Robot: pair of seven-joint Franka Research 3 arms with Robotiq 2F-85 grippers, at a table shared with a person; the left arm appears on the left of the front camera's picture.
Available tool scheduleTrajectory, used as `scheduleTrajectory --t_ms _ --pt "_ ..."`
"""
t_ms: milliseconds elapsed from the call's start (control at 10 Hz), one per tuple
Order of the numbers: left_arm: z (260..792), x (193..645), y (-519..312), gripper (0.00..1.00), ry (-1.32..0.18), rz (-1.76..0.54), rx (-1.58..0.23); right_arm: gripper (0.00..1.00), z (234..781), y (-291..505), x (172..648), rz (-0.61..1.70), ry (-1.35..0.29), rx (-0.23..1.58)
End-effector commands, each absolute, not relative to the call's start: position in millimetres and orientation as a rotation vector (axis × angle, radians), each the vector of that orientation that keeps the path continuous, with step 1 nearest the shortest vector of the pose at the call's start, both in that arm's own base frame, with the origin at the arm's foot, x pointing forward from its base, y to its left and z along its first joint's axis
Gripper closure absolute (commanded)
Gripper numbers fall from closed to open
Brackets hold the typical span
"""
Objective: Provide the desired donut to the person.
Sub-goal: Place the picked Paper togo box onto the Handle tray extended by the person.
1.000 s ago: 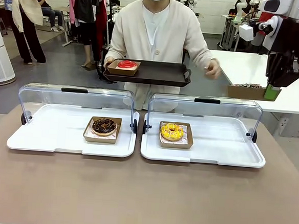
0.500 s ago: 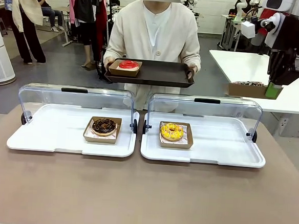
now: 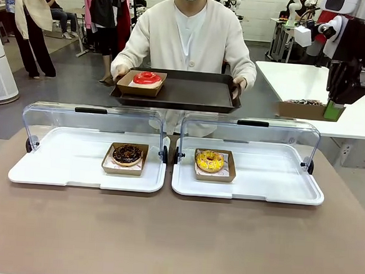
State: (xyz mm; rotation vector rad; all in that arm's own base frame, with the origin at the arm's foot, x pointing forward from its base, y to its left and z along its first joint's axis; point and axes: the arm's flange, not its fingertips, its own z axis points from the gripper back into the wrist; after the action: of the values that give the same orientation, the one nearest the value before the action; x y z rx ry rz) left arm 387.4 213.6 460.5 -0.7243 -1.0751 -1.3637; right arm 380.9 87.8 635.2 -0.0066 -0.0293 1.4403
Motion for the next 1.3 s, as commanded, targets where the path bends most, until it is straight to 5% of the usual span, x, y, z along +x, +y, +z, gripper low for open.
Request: scheduleTrajectory --t_ms 0,800,1200 --pt "462.2 386.4 214.2 0.00 -1.082 -1.365 -0.722 1.00 634.2 90.5 378.8 1.425 -0.025 -0.017" --pt "462.2 386.4 214.2 0.00 -1.082 -1.365 -0.722 0.98 635.2 87.8 380.9 1.439 -0.029 -0.007" --pt "462.2 386.4 214.2 0.00 -1.082 -1.365 -0.722 0.98 667.0 168.5 391.3 1.540 -0.022 -0.160"
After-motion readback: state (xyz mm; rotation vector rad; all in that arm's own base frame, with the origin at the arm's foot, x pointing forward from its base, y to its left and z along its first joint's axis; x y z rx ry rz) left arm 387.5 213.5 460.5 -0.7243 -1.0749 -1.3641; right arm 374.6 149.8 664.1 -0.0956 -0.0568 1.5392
